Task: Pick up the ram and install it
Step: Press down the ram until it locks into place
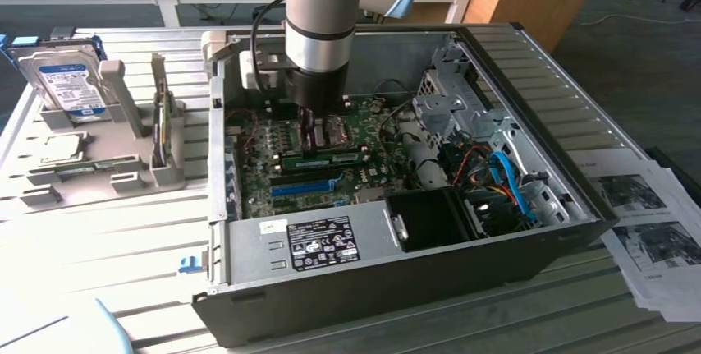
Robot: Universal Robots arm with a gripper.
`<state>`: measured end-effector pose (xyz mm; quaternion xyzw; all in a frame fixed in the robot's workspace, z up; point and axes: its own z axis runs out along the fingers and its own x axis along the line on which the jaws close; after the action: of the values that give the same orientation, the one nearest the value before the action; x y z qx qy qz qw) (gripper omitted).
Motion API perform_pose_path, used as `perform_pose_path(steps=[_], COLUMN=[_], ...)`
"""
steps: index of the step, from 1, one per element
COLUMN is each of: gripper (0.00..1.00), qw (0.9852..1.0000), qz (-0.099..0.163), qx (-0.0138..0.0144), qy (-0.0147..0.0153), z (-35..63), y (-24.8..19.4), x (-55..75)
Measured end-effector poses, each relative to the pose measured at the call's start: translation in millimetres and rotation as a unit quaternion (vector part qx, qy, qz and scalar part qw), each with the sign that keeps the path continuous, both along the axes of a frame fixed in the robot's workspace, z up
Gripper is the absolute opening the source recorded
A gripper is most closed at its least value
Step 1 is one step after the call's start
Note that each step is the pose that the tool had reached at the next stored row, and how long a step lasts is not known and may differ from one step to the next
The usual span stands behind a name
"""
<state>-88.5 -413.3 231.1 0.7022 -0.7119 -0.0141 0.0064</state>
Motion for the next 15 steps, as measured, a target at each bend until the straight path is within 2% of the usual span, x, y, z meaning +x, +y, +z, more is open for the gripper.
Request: perform_pose_path(steps=[3, 15], gripper=[0.09, 0.09], qw=[1.0000, 1.0000], qz=[0.000, 0.000], qx=[-0.0001, -0.0001], qy=[0.0000, 0.0000], z=[-4.1, -5.3], y=[0.0, 0.0], x=[0.0, 0.0])
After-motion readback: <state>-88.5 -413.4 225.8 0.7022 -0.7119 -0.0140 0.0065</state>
